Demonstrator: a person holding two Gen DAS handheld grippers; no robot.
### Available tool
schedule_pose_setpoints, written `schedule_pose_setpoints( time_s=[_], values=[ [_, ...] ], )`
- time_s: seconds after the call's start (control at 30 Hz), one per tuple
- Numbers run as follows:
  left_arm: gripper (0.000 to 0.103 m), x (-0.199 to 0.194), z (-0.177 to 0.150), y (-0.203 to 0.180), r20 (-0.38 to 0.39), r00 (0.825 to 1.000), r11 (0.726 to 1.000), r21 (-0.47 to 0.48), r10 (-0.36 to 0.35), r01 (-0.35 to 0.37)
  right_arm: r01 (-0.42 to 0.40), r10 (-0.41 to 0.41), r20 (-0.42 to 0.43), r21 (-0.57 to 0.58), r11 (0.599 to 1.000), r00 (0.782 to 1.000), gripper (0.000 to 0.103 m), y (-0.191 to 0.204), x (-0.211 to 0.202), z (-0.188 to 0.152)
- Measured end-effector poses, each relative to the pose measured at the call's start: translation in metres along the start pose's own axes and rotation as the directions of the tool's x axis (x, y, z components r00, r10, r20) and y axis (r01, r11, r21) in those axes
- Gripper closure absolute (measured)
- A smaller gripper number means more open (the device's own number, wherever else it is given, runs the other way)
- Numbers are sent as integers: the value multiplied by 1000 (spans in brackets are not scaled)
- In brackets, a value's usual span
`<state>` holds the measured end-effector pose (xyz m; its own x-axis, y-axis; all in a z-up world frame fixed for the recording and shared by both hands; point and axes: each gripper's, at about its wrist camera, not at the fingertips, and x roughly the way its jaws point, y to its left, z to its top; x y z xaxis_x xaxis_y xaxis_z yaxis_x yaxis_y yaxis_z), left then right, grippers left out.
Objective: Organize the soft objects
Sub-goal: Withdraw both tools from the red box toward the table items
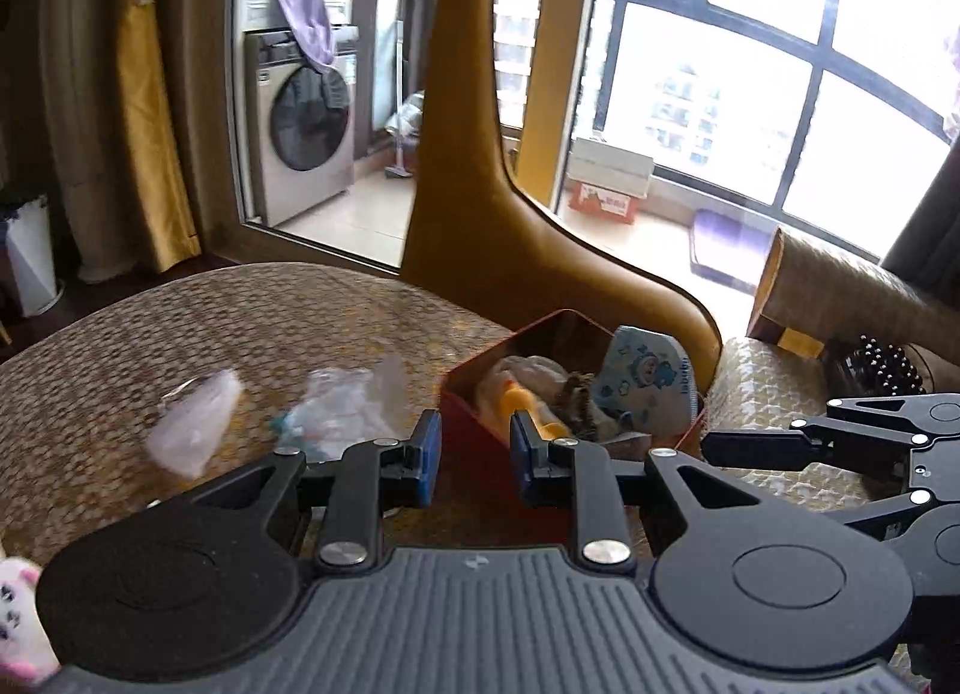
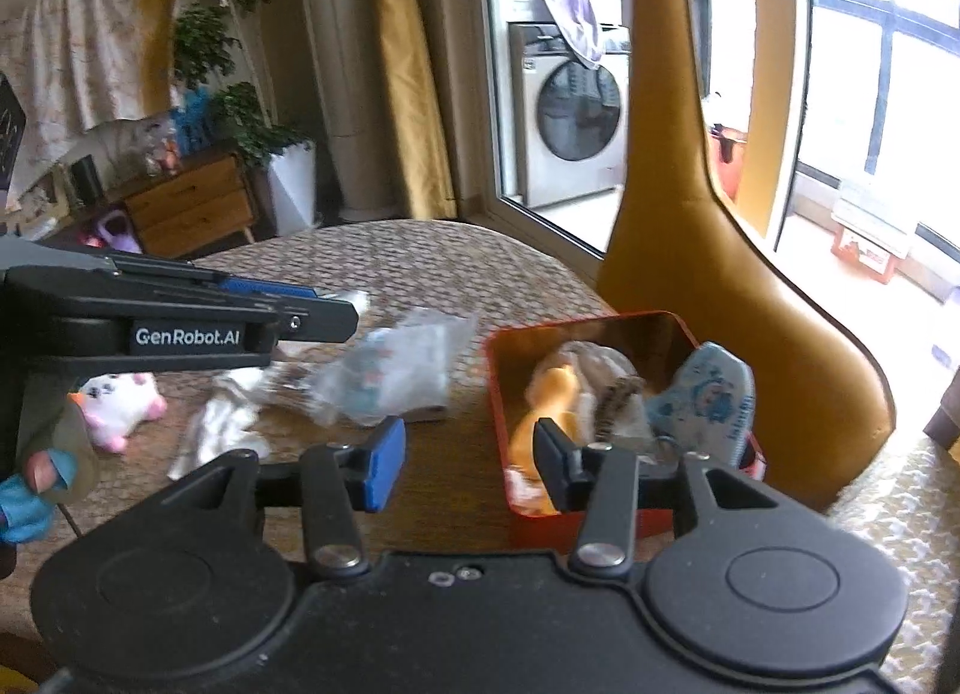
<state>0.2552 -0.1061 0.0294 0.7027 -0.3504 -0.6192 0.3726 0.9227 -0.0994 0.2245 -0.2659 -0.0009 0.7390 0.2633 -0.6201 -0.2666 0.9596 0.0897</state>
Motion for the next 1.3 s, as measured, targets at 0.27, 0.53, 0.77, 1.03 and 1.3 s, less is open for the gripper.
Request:
schedule_pose_setpoints(
  time_s=[0.27, 0.53, 0.77, 1.03, 1.3],
  values=[
    [79, -34, -26, 39, 1, 999, 999, -25, 47, -47, -59, 60, 16, -37, 998, 998, 53, 42, -5, -1],
    [79, -64, -56, 76, -2, 998, 995, -79, 65, -65, -113, 114, 8, -46, 993, 993, 49, 71, -1, -9],
    [39, -82, -88, 98, -10, 995, 989, -110, 97, -98, -148, 147, -10, -65, 987, 989, 44, 91, 2, -26],
    [26, -85, -117, 109, -8, 987, 982, -102, 158, -158, -158, 156, -26, -70, 985, 987, 35, 102, 15, -28],
    [19, -66, -128, 125, -18, 983, 971, -150, 184, -184, -136, 134, -38, -64, 989, 990, 18, 95, 44, -15]
  ],
)
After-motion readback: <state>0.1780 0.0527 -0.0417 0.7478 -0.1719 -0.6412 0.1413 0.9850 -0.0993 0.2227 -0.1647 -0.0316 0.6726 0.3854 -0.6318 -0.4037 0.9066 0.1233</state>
